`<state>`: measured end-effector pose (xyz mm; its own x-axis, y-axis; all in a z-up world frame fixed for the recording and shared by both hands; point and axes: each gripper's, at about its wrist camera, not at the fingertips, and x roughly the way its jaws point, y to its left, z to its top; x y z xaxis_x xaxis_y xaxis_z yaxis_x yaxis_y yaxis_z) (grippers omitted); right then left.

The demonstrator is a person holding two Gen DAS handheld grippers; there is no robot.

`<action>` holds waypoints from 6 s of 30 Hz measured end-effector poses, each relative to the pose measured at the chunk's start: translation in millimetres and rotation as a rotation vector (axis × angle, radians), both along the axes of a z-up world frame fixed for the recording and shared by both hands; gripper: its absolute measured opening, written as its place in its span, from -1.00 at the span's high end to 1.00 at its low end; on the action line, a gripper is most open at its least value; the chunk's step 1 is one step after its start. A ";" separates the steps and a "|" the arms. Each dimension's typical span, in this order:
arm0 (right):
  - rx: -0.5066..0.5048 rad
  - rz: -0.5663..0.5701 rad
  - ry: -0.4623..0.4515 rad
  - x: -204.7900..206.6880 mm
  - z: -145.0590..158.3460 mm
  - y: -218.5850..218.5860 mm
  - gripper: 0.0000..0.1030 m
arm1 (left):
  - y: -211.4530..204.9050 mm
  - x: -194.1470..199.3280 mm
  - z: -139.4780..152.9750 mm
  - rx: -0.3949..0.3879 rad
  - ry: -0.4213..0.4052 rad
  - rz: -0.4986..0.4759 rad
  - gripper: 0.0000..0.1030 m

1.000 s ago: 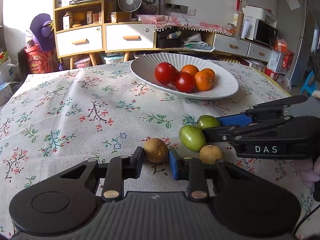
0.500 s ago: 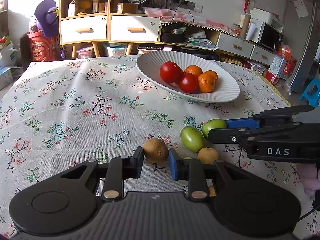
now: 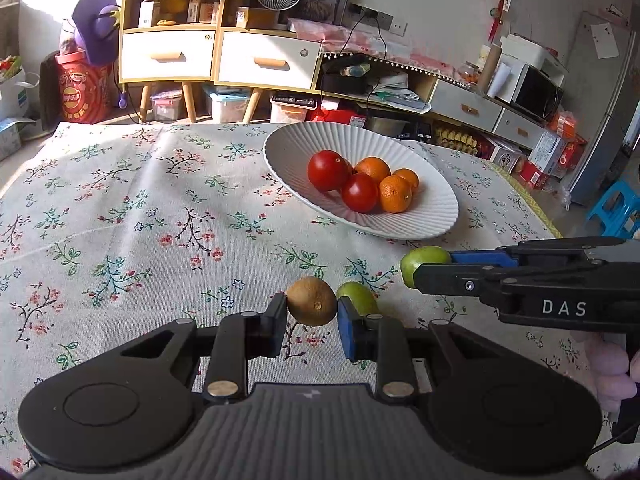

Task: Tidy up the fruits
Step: 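Carry the kiwi and green plum over the white plate with both tools, then open both tools to drop the kiwi and plum into the plate, then move both tools back toward the last kiwi and green plum, then grasp the second kiwi with the left tool while the right tool grasps the other green plum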

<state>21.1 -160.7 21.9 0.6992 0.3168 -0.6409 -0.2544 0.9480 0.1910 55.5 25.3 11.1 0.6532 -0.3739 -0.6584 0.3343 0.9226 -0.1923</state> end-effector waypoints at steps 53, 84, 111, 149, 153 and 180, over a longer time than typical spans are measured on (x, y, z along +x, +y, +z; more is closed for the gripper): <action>-0.013 -0.155 -0.031 55.3 -6.3 -60.2 0.47 | -75.4 67.4 -0.2 0.108 -0.068 -0.058 0.52; -0.013 -0.149 -0.017 7.9 16.7 -42.0 -0.75 | -38.7 5.5 18.0 0.115 -0.049 -0.026 -0.85; -0.044 -0.085 0.017 -20.3 -13.5 -24.8 -0.83 | -2.2 -29.8 -19.7 0.105 -0.002 0.001 -0.85; -0.091 -0.007 0.022 3.2 -32.3 5.1 -0.70 | -10.6 -27.6 -26.1 0.112 -0.028 -0.047 0.65; -0.116 0.032 0.004 3.2 -35.2 19.9 -0.59 | -1.8 -26.3 -26.0 0.121 -0.005 -0.016 0.65; -0.128 0.069 -0.016 -1.5 -29.4 26.8 0.55 | -1.4 -21.8 -21.1 0.091 0.025 -0.002 0.65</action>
